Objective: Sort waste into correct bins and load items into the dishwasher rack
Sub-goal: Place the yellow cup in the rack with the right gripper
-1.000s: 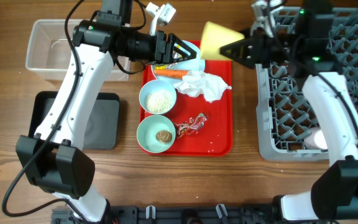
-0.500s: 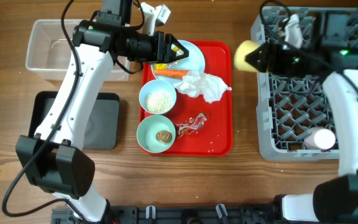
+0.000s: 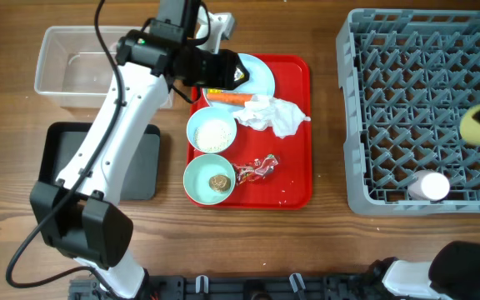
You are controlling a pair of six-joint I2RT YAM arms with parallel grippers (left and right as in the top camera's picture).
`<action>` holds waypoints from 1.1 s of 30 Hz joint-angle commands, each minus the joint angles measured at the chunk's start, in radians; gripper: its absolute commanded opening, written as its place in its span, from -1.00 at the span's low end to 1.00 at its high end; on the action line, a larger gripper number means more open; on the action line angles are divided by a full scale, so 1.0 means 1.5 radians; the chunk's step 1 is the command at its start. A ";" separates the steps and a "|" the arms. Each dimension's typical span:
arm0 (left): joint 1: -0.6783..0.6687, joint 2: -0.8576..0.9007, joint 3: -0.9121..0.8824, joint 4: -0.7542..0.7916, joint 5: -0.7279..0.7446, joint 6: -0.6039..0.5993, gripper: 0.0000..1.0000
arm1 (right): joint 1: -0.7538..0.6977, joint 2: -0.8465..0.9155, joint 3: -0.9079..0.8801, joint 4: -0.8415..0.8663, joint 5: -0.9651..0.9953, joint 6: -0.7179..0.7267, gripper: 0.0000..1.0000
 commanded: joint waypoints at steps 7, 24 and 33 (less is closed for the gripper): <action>-0.038 0.033 -0.004 0.003 -0.064 0.003 0.02 | -0.065 0.153 0.008 -0.019 0.126 0.052 0.03; -0.039 0.056 -0.004 0.002 -0.064 0.003 0.41 | -0.116 0.214 -0.094 0.023 0.152 0.058 0.93; -0.039 0.056 -0.004 0.007 -0.066 0.004 0.84 | -0.110 0.185 -0.042 0.074 0.043 0.038 0.99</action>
